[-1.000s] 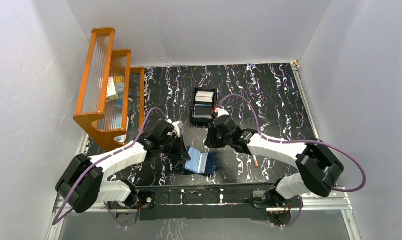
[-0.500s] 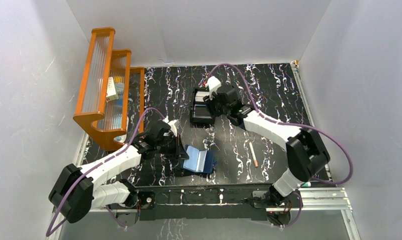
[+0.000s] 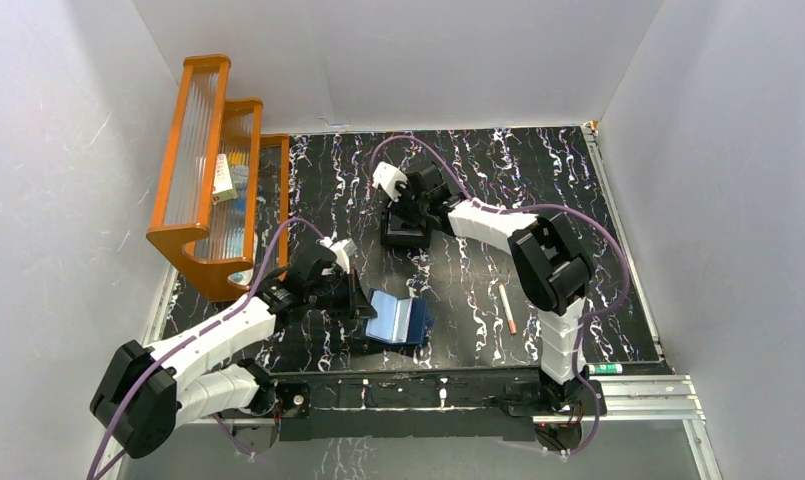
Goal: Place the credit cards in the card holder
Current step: Pick up the credit card from the storage box.
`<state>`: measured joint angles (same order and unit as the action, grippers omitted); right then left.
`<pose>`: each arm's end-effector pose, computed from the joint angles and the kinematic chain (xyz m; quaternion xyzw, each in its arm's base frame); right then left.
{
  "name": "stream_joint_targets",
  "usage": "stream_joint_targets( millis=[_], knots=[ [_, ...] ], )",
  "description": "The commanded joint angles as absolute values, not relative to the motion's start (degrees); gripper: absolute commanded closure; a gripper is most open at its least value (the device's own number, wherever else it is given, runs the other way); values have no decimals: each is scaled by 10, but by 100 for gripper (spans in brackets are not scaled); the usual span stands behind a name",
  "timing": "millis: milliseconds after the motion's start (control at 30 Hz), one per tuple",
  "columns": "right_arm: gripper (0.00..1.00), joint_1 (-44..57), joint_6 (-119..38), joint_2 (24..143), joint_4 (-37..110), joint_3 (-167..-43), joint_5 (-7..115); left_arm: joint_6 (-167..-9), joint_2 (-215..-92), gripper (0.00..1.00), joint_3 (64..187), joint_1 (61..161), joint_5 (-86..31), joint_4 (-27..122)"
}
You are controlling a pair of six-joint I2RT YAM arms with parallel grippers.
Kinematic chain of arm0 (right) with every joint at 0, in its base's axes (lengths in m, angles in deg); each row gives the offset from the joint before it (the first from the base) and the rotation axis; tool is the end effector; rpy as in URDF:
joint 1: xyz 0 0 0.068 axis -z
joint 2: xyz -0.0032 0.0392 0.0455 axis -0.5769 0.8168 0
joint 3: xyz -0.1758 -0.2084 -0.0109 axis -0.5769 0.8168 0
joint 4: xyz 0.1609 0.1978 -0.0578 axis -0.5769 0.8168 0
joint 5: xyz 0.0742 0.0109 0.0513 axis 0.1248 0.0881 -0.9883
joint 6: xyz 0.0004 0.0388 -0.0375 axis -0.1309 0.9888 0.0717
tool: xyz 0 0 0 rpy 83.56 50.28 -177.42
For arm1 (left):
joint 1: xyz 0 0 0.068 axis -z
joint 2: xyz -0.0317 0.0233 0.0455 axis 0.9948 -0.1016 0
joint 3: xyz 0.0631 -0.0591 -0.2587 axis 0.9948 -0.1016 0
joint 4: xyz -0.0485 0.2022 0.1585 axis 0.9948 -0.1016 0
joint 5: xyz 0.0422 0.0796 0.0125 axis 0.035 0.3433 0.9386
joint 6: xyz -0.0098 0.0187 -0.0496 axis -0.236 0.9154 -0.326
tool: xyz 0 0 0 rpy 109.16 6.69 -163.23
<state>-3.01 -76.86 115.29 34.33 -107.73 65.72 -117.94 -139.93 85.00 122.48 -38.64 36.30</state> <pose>0.3552 0.2769 0.2072 -0.4773 0.7380 0.0079 0.4769 0.1651 -0.1456 0.2083 0.0454 0.8907 -0.3911 0.2273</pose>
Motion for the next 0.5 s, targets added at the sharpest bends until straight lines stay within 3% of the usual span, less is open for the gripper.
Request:
stream_joint_targets(
  millis=[0, 233, 467],
  knots=[
    [44, -25, -843, 1176, 309, -1119, 654, -1191, -1373, 100, 844, 1222, -391, 364],
    [46, -25, -882, 1198, 295, -1119, 664, -1193, -1367, 100, 842, 1222, -389, 362],
    [55, -23, -882, 1207, 273, -1113, 689, -1198, -1354, 100, 834, 1222, -393, 375]
  ],
)
